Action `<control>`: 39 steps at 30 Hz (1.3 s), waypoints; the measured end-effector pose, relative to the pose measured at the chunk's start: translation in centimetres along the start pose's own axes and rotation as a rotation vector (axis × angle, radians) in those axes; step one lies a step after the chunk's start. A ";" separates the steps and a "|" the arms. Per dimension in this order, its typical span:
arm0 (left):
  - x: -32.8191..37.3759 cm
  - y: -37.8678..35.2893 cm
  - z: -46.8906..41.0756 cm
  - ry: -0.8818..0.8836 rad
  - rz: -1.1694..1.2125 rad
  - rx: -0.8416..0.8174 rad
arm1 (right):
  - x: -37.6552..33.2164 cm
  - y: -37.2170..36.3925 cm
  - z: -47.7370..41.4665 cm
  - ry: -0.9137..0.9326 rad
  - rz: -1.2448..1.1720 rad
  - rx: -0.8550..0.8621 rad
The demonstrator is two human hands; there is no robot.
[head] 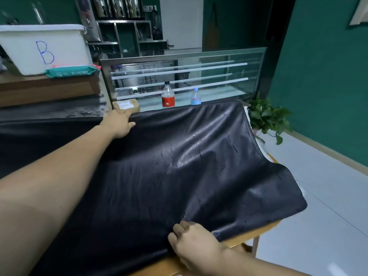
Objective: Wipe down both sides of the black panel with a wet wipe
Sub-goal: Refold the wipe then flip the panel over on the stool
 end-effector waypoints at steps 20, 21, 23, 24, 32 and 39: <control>-0.8 -5.7 0.1 -0.011 0.217 -0.067 | 1.3 0.7 1.2 0.029 -0.109 0.166; -0.9 -5.7 0.3 -0.012 0.234 -0.060 | 1.3 0.7 1.2 0.036 -0.106 0.177; -1.1 -5.7 0.6 -0.017 0.272 -0.065 | 1.4 0.8 1.2 0.049 -0.119 0.199; -1.1 -5.9 0.9 -0.018 0.291 -0.082 | 1.4 0.9 1.3 0.055 -0.123 0.207; 0.0 -11.3 4.5 0.070 0.435 -0.286 | 2.2 2.5 1.2 0.098 -0.128 0.110; 2.1 -13.6 8.1 0.111 0.502 -0.395 | 2.8 2.4 2.8 0.091 -0.217 0.057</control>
Point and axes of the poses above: each hand's wrist, its own z-axis away from the middle knuckle, its own y-axis out of the back of the hand, x = y × z, the point moved 5 cm from there along -z, towards the middle knuckle, and after that the axes turned 13 degrees about -y, right-handed, at the moved point
